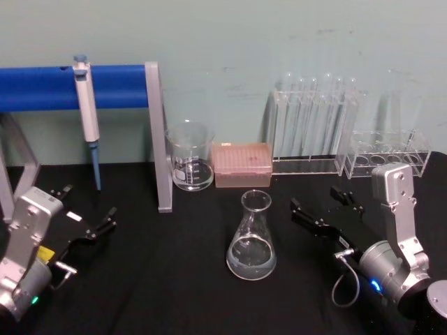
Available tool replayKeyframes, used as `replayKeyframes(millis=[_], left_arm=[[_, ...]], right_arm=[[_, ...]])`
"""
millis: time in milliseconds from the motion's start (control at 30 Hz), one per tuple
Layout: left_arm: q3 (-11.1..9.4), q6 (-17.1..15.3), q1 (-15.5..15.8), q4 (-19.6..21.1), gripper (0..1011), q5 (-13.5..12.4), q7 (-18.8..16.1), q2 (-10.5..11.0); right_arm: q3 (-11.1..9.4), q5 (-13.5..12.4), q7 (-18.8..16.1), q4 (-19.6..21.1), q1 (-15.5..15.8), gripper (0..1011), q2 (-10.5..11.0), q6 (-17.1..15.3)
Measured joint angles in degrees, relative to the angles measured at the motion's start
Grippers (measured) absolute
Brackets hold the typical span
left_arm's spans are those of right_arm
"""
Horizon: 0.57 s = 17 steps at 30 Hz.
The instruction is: Grasp the erlenmeyer flask with one hand, shake it three times, then place it back.
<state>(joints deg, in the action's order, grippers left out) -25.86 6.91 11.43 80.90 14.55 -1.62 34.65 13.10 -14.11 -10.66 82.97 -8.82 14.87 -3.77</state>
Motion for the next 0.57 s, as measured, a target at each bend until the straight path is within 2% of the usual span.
replayKeyframes(millis=[567], left_arm=[[0.0,0.0,0.0,0.0,1001,0.0,0.0,0.0]], right_arm=[[0.0,-0.2,0.1,0.0,0.0,1000,0.1,0.1]])
